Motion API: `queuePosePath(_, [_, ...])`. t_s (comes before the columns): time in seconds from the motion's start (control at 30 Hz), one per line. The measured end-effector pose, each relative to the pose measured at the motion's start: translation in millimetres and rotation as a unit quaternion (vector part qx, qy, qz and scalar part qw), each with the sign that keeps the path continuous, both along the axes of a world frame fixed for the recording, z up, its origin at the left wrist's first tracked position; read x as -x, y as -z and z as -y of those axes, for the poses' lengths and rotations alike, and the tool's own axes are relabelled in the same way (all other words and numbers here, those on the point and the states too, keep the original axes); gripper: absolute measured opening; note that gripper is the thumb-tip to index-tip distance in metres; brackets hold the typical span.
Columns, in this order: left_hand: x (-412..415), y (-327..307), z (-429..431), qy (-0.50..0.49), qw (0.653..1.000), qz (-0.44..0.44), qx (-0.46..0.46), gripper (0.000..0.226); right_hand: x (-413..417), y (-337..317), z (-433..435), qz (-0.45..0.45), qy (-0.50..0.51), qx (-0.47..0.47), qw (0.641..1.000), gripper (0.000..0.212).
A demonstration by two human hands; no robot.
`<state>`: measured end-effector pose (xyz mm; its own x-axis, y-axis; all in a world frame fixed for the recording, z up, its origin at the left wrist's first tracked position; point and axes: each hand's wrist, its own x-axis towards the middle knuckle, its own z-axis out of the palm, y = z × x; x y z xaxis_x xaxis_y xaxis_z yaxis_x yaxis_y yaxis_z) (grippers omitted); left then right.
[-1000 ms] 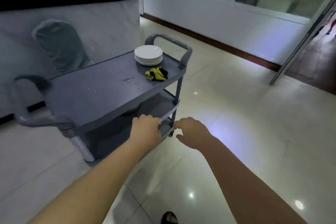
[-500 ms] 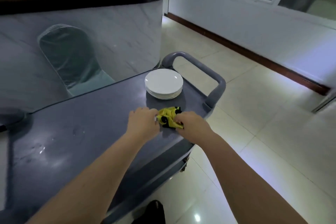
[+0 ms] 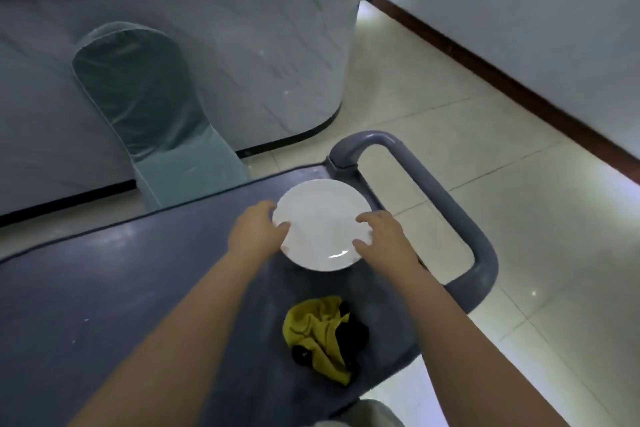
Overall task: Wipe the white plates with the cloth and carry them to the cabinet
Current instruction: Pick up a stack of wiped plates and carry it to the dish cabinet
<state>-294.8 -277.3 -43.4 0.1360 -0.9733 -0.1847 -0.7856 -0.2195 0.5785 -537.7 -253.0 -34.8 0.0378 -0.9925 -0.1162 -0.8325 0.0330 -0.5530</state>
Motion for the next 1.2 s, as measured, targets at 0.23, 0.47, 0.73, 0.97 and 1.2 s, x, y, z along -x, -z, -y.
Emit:
queuePosePath(0.23, [8.6,47.8,27.4,-0.259,0.83,-0.44,-0.225,0.05,45.7,41.7,72.2,0.244,0.144,-0.185,0.941,0.076])
queuePosePath(0.47, [-7.2,77.1,20.5,-0.209,0.736,-0.603,-0.226,0.056,55.7,66.0,97.3,0.417,0.139,-0.319,0.839,0.054])
queuePosePath(0.73, [-6.3,74.3,29.4,-0.224,0.765,-0.552,-0.244,0.063,64.4,64.5,101.2,0.464,0.091,-0.326,0.819,0.032])
queuePosePath(0.97, [2.2,71.7,37.1,-0.264,0.767,-0.529,-0.249,0.047,49.5,62.1,95.5,0.439,0.157,-0.285,0.837,0.034])
queuePosePath(1.2, [1.9,57.2,30.7,-0.262,0.765,-0.552,-0.205,0.056,37.7,45.2,94.4,0.446,0.152,-0.249,0.846,0.033])
